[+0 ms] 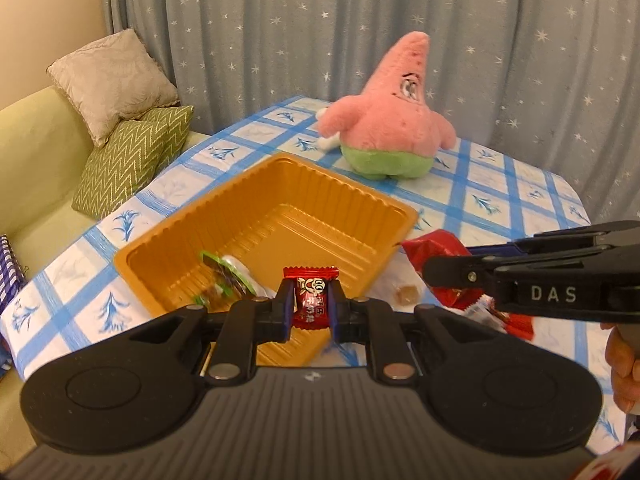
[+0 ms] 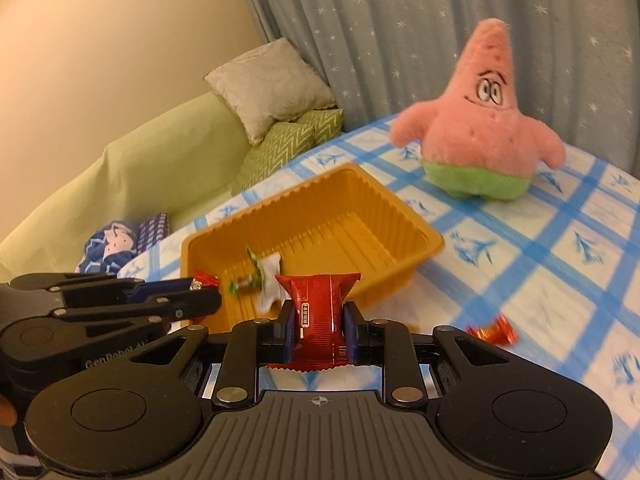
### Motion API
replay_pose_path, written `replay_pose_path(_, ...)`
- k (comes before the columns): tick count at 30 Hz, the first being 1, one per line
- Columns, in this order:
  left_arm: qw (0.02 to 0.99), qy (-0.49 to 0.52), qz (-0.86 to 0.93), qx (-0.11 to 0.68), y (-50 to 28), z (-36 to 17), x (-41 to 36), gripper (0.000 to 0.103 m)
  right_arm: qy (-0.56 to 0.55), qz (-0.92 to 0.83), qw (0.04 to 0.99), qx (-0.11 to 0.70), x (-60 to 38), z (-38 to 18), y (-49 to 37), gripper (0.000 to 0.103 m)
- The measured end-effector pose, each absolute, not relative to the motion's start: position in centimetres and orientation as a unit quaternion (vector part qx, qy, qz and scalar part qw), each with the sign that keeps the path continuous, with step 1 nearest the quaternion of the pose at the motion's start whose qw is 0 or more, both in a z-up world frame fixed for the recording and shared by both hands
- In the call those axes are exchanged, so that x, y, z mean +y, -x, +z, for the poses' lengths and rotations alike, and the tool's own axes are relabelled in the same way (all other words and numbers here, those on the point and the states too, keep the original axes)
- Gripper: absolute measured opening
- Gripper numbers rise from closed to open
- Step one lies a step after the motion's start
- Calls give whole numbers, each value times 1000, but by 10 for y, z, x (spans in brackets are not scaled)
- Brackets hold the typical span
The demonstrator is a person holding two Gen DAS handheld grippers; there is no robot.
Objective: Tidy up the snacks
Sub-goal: 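Carry both red candies over the orange tray and open both grippers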
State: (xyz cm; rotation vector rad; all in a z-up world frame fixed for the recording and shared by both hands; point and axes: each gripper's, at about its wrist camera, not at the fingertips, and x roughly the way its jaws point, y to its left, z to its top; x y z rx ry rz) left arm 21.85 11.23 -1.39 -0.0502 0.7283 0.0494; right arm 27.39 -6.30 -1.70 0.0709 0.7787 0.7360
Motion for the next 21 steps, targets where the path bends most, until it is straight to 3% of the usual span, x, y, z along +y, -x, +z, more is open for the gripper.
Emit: replay_pose_path(21, 920, 52, 37, 388, -308, -50, 161, 15, -30, 332, 853, 400, 4, -56, -371, 25)
